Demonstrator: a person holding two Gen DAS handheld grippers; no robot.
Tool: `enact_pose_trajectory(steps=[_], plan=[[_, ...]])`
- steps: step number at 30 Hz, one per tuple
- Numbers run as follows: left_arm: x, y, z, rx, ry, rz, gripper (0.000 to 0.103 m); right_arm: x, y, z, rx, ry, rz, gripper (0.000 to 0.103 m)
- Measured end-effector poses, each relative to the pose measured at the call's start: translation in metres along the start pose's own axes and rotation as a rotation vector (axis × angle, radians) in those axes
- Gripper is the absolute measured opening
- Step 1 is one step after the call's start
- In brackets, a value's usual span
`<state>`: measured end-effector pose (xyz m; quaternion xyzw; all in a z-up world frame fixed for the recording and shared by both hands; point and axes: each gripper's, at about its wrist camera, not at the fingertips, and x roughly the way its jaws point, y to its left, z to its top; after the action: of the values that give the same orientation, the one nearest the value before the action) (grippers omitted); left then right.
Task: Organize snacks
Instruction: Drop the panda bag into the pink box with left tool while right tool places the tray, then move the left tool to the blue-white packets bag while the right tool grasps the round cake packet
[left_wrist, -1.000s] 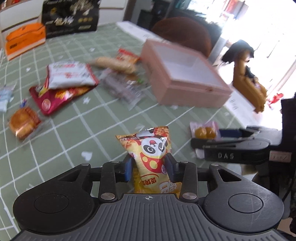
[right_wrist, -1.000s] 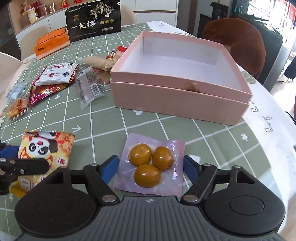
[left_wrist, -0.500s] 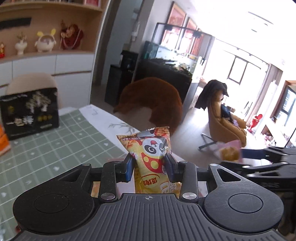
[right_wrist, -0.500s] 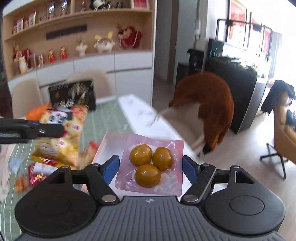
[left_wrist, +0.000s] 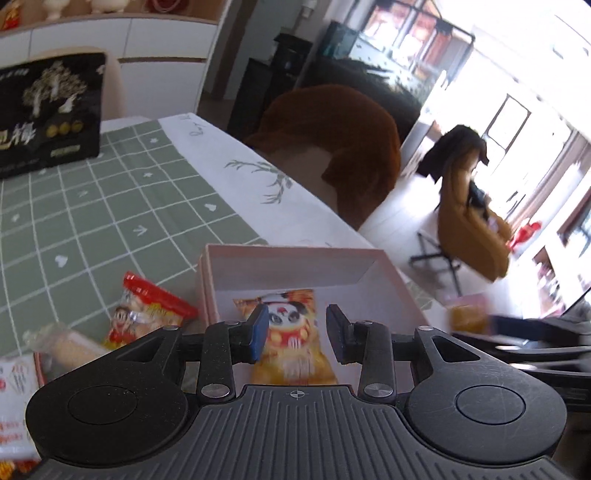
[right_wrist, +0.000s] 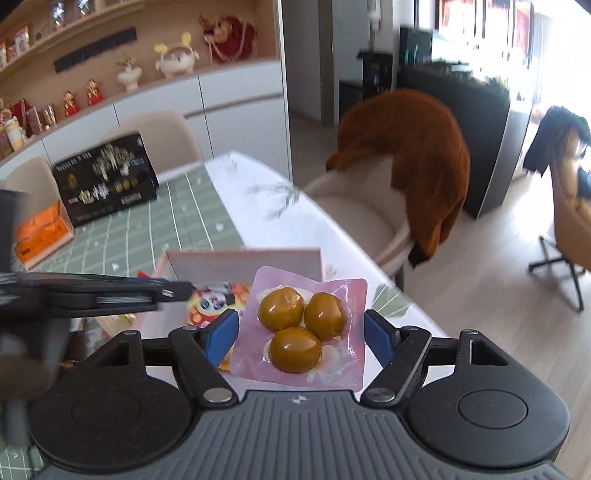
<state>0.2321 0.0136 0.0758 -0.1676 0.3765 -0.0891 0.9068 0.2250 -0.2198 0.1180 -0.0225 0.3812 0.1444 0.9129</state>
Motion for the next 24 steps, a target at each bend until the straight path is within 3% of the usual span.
enact_pose_trajectory(steps=[4, 9, 15, 18, 21, 24], plan=[[-0.042, 0.015, -0.012, 0.011, -0.034, 0.032, 0.039, 0.04, 0.013, -0.001, 0.028, 0.082, 0.064, 0.076], [-0.079, 0.055, -0.033, 0.006, -0.038, 0.16, 0.039, 0.067, 0.028, 0.001, 0.082, 0.161, 0.064, 0.076], [-0.143, 0.129, -0.057, -0.107, -0.108, 0.343, 0.039, 0.048, 0.058, -0.009, 0.013, 0.143, 0.041, 0.076], [-0.171, 0.182, -0.066, -0.225, -0.133, 0.464, 0.039, 0.036, 0.075, -0.023, -0.007, 0.134, 0.026, 0.076], [-0.189, 0.231, -0.072, -0.297, -0.157, 0.56, 0.039, 0.035, 0.1, -0.033, -0.008, 0.152, 0.038, 0.076], [-0.189, 0.266, -0.073, -0.318, -0.136, 0.611, 0.039, 0.029, 0.127, -0.044, -0.017, 0.157, 0.062, 0.076]])
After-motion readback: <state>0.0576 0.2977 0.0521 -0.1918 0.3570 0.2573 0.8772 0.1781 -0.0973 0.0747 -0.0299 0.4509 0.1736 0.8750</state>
